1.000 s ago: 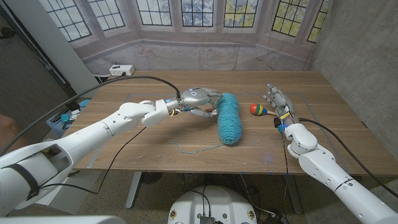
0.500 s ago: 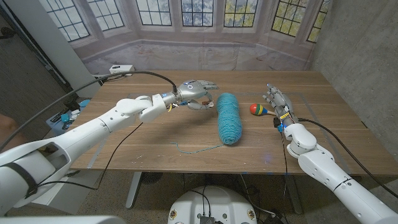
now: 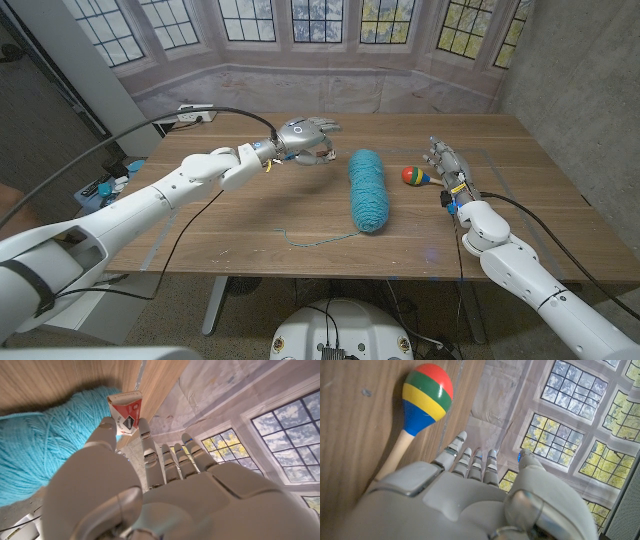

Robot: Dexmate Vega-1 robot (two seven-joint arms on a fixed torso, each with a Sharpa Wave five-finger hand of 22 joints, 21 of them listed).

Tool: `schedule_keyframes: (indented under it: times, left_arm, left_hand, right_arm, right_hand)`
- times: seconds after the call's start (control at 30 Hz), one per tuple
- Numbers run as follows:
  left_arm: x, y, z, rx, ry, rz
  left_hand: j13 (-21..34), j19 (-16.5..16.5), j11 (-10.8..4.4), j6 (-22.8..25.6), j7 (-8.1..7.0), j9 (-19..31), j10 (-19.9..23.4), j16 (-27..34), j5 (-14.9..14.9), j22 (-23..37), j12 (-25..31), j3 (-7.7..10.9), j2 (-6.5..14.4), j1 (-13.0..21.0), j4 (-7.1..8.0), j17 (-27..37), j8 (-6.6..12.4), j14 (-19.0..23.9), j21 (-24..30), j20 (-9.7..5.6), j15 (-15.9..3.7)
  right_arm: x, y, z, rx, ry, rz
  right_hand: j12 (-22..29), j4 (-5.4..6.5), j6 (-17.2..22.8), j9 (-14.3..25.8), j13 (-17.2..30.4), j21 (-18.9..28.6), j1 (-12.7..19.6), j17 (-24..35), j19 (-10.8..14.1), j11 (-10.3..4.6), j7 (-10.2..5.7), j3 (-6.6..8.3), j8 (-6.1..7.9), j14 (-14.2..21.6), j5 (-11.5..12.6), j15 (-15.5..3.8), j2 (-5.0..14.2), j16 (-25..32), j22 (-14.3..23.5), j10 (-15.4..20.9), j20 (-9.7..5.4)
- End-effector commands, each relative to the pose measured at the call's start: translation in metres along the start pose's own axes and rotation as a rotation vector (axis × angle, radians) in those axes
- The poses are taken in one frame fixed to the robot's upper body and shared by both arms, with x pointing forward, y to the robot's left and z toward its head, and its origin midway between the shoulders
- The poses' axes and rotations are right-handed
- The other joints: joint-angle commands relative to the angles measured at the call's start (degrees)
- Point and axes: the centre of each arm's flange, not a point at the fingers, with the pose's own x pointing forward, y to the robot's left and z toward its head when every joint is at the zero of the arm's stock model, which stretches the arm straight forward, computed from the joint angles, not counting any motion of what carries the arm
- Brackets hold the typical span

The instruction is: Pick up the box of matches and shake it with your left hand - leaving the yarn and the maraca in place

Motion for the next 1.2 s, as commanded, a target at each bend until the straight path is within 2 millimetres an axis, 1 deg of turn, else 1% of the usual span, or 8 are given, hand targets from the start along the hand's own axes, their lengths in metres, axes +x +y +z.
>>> schedule_keyframes:
  times: [0.03, 0.13, 0.5, 0.73, 1.0, 1.2]
  left_arm:
    - [-0.006, 0.007, -0.023, 0.068, 0.056, 0.002]
    - [-0.008, 0.009, -0.033, 0.079, 0.087, 0.003]
    - [-0.012, 0.014, -0.055, 0.125, 0.149, 0.009]
    - [-0.013, 0.013, -0.069, 0.144, 0.189, 0.008]
    - [-0.013, 0.011, -0.079, 0.161, 0.207, -0.004]
    - [-0.011, 0.010, -0.080, 0.157, 0.209, -0.002]
  left_hand:
    - [0.06, 0.34, -0.08, 0.26, -0.09, 0.03, 0.77, 0.20, 0.05, 0.20, -0.14, 0.38, 0.51, 0.16, 0.14, 0.03, 0.19, 0.37, 0.14, 0.08, -0.11]
    - [0.06, 0.33, -0.09, 0.22, -0.14, 0.04, 0.71, 0.21, 0.06, 0.20, -0.18, 0.41, 0.51, 0.18, 0.11, 0.02, 0.15, 0.40, 0.14, 0.08, -0.15]
    - [0.06, 0.37, -0.19, 0.21, -0.27, 0.07, 0.78, 0.21, 0.07, 0.20, -0.19, 0.45, 0.54, 0.15, 0.09, 0.03, 0.07, 0.43, 0.15, 0.04, -0.23]
    - [0.06, 0.33, -0.20, 0.18, -0.26, 0.13, 0.80, 0.20, 0.06, 0.19, -0.21, 0.48, 0.54, 0.11, 0.09, 0.03, 0.03, 0.43, 0.13, 0.00, -0.23]
    - [0.06, 0.35, -0.16, 0.21, -0.39, 0.15, 0.83, 0.21, 0.06, 0.19, -0.23, 0.48, 0.56, 0.01, 0.13, 0.04, -0.02, 0.45, 0.14, -0.05, -0.24]
    - [0.06, 0.35, -0.23, 0.17, -0.39, 0.18, 0.85, 0.20, 0.06, 0.19, -0.24, 0.50, 0.57, -0.02, 0.13, 0.04, -0.07, 0.44, 0.14, -0.07, -0.29]
  right_arm:
    - [-0.003, 0.000, -0.001, 0.003, -0.001, 0.001]
    - [-0.003, 0.001, -0.001, 0.005, 0.000, 0.002]
    - [-0.001, 0.002, -0.004, 0.008, 0.004, 0.005]
    - [-0.001, 0.004, -0.005, 0.010, 0.007, 0.005]
    - [0.000, 0.006, -0.004, 0.008, 0.008, 0.006]
    - [0.000, 0.006, -0.006, 0.010, 0.010, 0.006]
  right_hand:
    - [0.20, 0.00, 0.46, 0.15, 0.06, 0.07, -0.50, 0.20, 0.55, -0.18, 0.05, 0.61, 0.18, 0.54, -0.07, -0.80, -0.11, 0.33, 0.15, 0.50, -2.50]
    - [0.19, 0.00, 0.46, 0.15, 0.06, 0.07, -0.51, 0.19, 0.54, -0.17, 0.05, 0.61, 0.18, 0.53, -0.08, -0.80, -0.12, 0.32, 0.15, 0.49, -2.50]
    - [0.20, 0.00, 0.47, 0.15, 0.06, 0.07, -0.55, 0.20, 0.56, -0.15, 0.04, 0.64, 0.18, 0.56, -0.08, -0.81, -0.10, 0.33, 0.15, 0.51, -2.51]
    - [0.18, 0.00, 0.48, 0.15, 0.06, 0.08, -0.56, 0.20, 0.60, -0.15, 0.04, 0.66, 0.18, 0.53, -0.08, -0.83, -0.10, 0.32, 0.15, 0.49, -2.49]
    - [0.18, -0.02, 0.49, 0.15, 0.06, 0.12, -0.57, 0.19, 0.72, -0.17, 0.05, 0.68, 0.18, 0.56, -0.08, -0.79, -0.12, 0.33, 0.15, 0.48, -2.32]
    - [0.17, -0.02, 0.46, 0.15, 0.06, 0.19, -0.58, 0.19, 0.94, -0.24, 0.01, 0.71, 0.16, 0.60, -0.08, -0.84, -0.10, 0.34, 0.15, 0.48, -2.14]
